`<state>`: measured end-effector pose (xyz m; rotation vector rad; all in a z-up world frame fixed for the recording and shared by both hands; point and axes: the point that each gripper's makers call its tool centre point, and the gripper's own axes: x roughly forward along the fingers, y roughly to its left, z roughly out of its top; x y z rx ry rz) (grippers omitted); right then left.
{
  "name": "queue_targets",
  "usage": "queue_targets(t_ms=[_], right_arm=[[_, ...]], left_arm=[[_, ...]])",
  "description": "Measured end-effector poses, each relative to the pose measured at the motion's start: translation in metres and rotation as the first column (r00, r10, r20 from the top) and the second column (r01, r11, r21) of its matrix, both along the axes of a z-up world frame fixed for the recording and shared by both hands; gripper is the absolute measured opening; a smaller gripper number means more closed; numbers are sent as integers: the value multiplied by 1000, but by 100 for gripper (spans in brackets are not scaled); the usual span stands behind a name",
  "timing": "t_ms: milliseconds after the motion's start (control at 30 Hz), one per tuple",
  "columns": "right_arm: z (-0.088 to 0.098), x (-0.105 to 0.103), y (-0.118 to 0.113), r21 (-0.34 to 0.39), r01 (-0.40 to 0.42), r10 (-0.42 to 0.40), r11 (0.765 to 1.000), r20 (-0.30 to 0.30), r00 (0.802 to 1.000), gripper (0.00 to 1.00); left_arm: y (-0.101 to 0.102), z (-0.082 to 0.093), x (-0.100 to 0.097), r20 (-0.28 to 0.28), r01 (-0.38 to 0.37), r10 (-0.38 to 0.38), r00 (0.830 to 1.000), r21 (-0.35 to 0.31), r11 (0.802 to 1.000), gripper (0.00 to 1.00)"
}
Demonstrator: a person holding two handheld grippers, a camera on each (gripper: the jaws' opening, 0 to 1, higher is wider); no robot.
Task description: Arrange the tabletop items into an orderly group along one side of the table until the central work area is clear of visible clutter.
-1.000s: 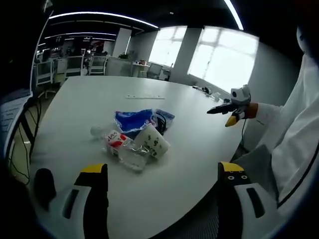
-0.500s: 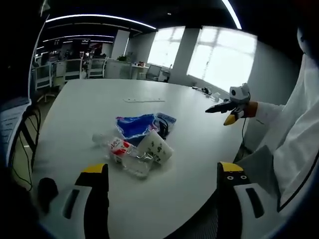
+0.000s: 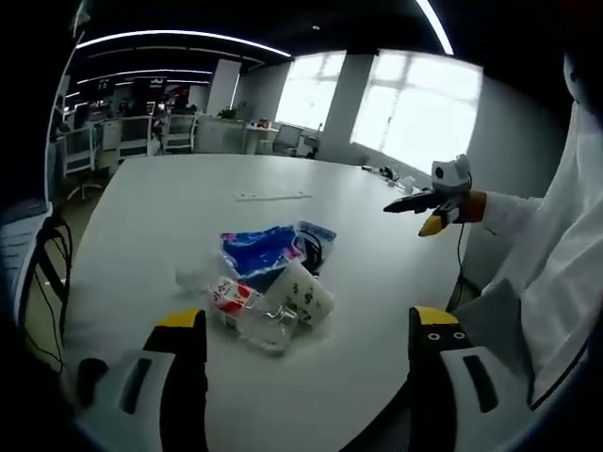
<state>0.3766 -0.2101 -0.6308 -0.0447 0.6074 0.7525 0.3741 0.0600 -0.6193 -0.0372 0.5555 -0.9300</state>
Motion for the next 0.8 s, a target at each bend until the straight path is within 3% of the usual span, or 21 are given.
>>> queue_targets(t_ms=[167, 800], right_arm=[[3, 7, 6, 1, -2, 2, 1000, 17, 1000, 83], [3, 42, 28, 22, -1, 0, 1000, 19, 1000, 80]], left_arm=[[-4, 1, 10, 8, 11, -11, 1000, 3, 1000, 90], [-18, 3, 45, 17, 45, -45, 999, -5, 999, 89]])
